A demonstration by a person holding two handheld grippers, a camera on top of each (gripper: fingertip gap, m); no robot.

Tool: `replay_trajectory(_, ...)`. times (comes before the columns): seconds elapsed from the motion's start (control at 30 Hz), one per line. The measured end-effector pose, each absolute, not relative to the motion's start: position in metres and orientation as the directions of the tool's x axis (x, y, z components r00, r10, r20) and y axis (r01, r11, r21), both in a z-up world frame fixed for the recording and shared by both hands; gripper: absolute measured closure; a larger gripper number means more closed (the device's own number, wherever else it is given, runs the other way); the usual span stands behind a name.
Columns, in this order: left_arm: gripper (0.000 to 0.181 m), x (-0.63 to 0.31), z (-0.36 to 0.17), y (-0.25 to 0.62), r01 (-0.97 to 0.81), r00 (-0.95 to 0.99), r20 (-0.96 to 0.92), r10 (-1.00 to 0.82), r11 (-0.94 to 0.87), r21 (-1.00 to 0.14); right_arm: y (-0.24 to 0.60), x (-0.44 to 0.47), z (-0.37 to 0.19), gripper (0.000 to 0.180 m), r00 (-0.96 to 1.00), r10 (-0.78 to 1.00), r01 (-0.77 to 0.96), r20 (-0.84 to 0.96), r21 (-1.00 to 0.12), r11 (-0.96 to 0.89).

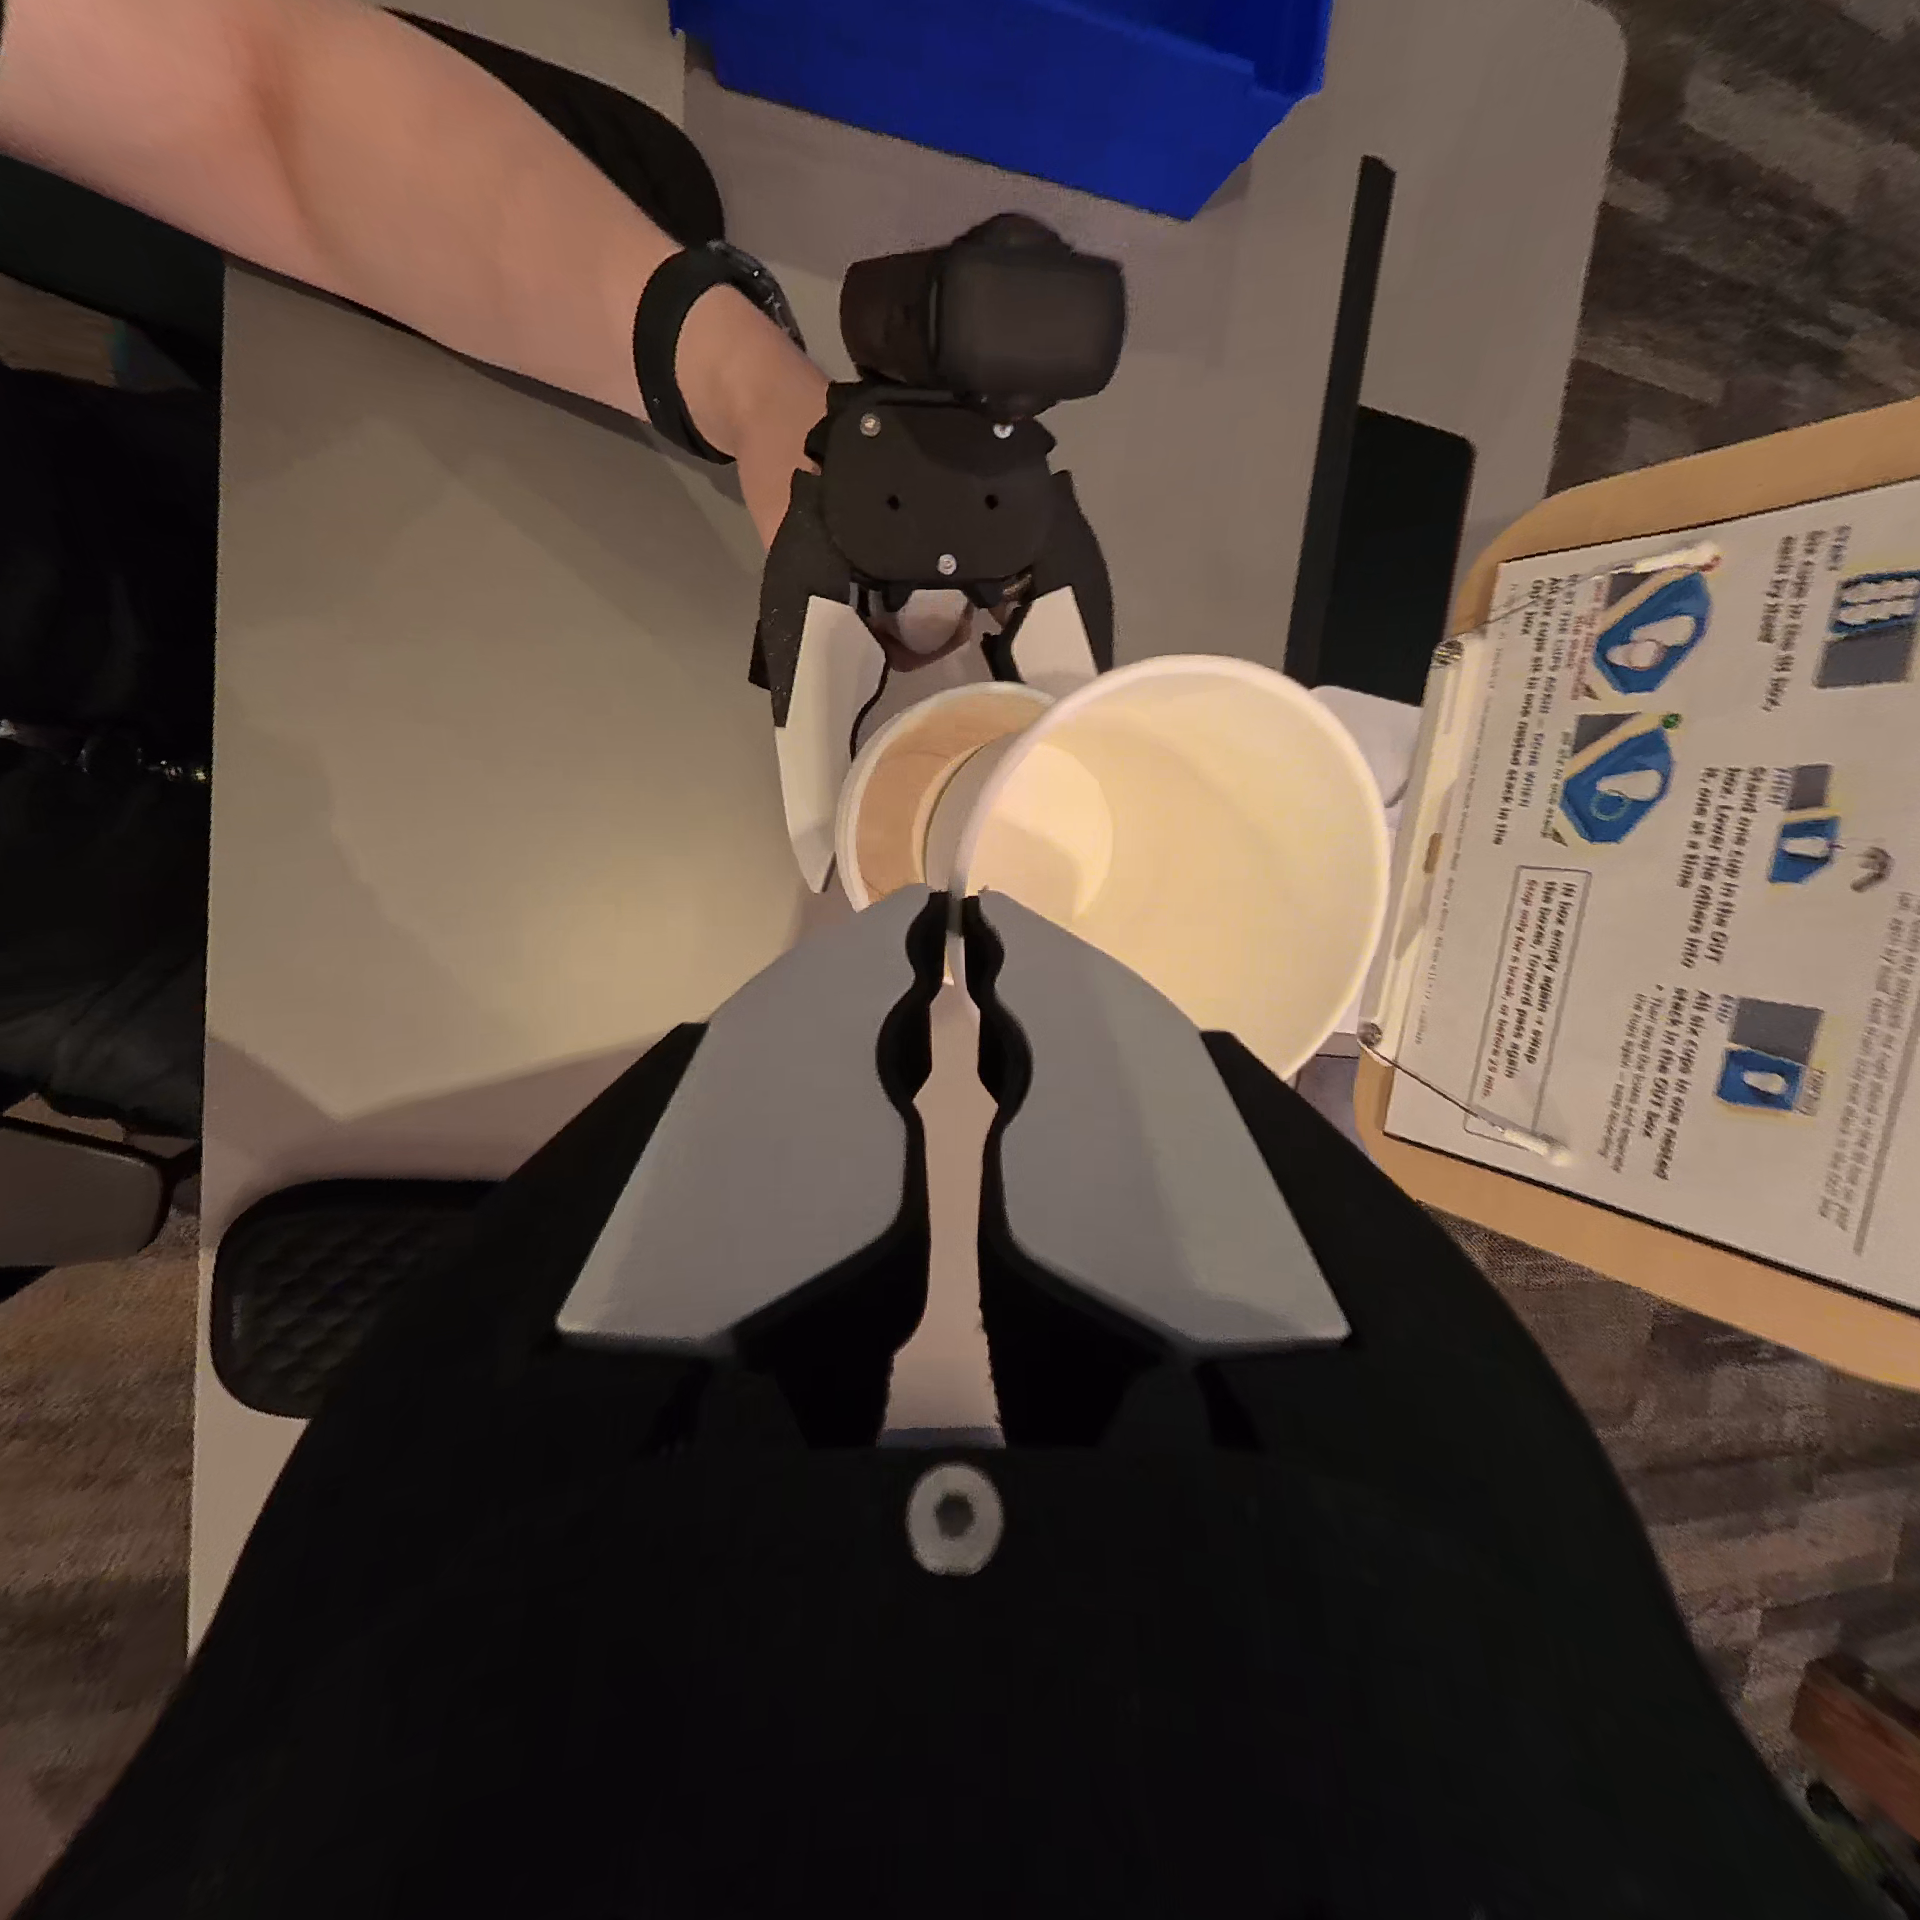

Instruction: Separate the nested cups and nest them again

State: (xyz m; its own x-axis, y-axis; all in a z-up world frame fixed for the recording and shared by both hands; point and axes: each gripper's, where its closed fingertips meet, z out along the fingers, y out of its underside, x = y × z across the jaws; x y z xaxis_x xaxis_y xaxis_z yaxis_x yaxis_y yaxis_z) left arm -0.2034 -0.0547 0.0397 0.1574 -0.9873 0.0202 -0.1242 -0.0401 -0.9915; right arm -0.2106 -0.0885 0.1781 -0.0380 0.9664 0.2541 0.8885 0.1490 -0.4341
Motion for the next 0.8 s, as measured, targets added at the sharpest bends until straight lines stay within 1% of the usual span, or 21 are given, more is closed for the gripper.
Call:
replay_trajectory(0.23, 0.088, -0.198, 0.034, -0.060, -0.145, 0.137, 0.020, -0.990, -0.040, -0.989, -0.092, -0.172, 0.212, 0.177, 0.063, 0.948, 0.871, 0.313, -0.480, 0.101)
replay_trajectory(0.37, 0.088, -0.195, 0.030, -0.061, -0.152, 0.132, 0.029, -0.991, -0.049, -0.987, -0.096, -0.126, 0.229, 0.177, 0.165, 0.924, 0.876, 0.345, -0.482, 0.024)
replay_trajectory(0.5, 0.088, -0.194, 0.030, -0.064, -0.154, 0.125, 0.026, -0.992, -0.045, -0.987, -0.091, -0.041, 0.235, 0.177, 0.358, 0.855, 0.879, 0.376, -0.445, -0.172)
replay_trajectory(0.6, 0.088, -0.192, 0.034, -0.067, -0.146, 0.116, 0.025, -0.993, -0.042, -0.988, -0.084, 0.042, 0.226, 0.177, 0.541, 0.748, 0.822, 0.385, -0.428, -0.375)
replay_trajectory(0.7, 0.088, -0.191, 0.037, -0.070, -0.138, 0.105, 0.024, -0.994, -0.039, -0.990, -0.078, 0.120, 0.201, 0.177, 0.681, 0.618, 0.731, 0.393, -0.416, -0.540)
replay_trajectory(0.8, 0.088, -0.192, 0.043, -0.074, -0.119, 0.094, 0.030, -0.995, -0.041, -0.992, -0.072, 0.176, 0.162, 0.177, 0.772, 0.522, 0.636, 0.363, -0.408, -0.655)
